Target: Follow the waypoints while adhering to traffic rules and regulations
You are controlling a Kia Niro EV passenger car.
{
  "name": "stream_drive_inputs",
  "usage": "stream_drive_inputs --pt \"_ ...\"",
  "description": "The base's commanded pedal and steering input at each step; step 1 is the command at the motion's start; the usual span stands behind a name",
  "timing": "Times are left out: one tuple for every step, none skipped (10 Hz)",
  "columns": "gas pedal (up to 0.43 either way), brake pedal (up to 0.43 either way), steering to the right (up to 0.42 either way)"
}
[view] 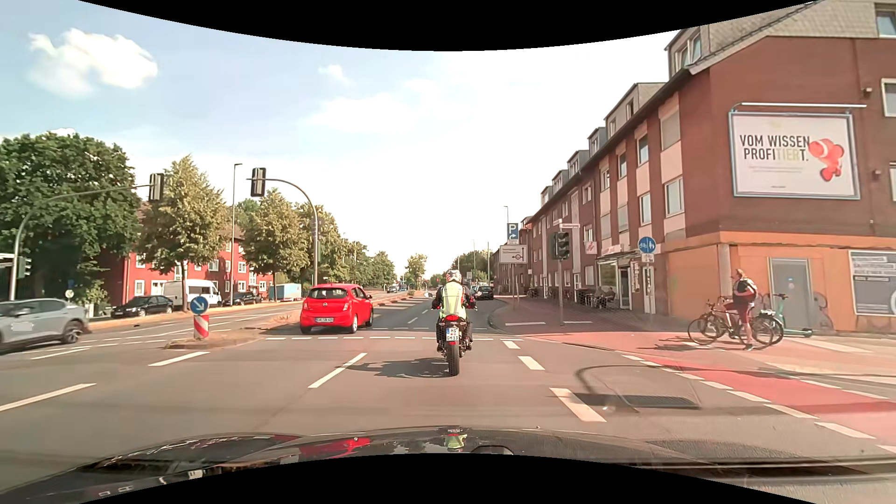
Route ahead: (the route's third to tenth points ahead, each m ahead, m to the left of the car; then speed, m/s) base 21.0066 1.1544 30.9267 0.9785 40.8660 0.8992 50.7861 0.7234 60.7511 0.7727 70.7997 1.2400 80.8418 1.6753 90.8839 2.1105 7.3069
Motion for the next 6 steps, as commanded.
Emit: stream_drive_inputs --pt "0.169 0.0 -0.007" --pt "0.169 0.0 -0.007" --pt "0.169 0.0 -0.007" --pt "0.157 0.0 -0.006" --pt "0.13 0.0 -0.007" --pt "0.059 0.0 -0.007"
